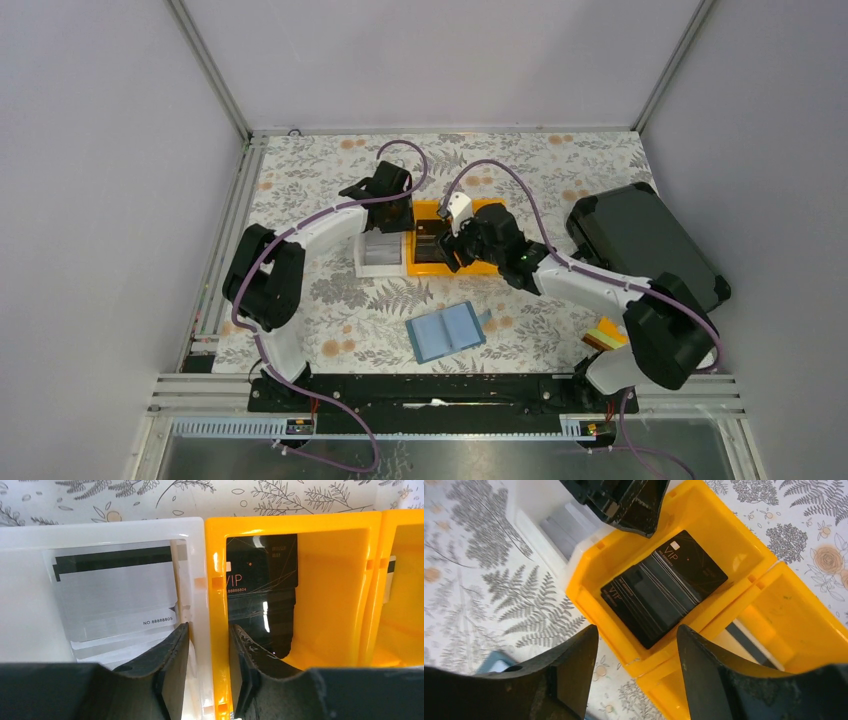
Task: Put the credit cards into the card holder
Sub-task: Pick up the credit card from the storage box.
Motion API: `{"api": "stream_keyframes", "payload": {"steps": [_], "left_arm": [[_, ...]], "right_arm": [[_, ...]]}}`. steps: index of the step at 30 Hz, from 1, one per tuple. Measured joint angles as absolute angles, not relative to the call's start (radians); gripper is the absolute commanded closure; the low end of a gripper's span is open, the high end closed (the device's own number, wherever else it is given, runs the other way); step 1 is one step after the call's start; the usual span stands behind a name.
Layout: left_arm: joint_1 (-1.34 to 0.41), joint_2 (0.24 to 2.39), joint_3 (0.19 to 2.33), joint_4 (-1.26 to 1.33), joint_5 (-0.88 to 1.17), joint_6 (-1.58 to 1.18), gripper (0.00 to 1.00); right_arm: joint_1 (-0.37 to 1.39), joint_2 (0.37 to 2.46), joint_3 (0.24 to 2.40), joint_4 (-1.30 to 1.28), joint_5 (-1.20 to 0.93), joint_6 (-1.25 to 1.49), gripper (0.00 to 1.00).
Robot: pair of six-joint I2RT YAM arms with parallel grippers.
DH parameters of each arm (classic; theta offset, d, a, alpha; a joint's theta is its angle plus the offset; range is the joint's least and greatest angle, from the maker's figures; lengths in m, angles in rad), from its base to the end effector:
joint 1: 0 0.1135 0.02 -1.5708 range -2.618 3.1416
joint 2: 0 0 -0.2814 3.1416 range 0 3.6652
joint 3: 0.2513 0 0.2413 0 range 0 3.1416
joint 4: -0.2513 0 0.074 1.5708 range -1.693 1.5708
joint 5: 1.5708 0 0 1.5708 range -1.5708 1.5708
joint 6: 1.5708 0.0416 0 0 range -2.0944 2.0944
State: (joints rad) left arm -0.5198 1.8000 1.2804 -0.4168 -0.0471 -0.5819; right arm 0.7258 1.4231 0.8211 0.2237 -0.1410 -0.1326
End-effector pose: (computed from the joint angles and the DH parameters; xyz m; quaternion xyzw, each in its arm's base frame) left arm 0.3352 -0.1896 0.2305 -0.0368 0.9492 -0.1442 0.2774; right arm 0.2297 0.2116 0.2664 -0.3794 0.7341 0.2195 0.5187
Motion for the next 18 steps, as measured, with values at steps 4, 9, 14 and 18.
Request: {"api": "stream_keyframes", "payload": {"steps": [4,9,14,18], "left_arm": [[-0.52,1.8,1.28,-0.4,-0.049,-0.499,0.78],[-0.518,1.8,1.28,-0.39,-0.038,-0.433,0.53],[-0.51,1.771,1.233,-0.363,-0.028,-0.422,0.39],[-0.48,1.681,1.159,-0.356,-0.016,-0.428,0.38]], "right_arm": [[0.726,1.513,0.834,0.257,-0.141,-0.213,0.37],[0.728,1.62,0.891,0.269,-0.143,-0.298,0.39],[0.729,1.68,0.958,0.274,-0.14,-0.374,0.42],[0.73,1.694,0.984,0.273,-0.131,-0.427,0.42]]}}
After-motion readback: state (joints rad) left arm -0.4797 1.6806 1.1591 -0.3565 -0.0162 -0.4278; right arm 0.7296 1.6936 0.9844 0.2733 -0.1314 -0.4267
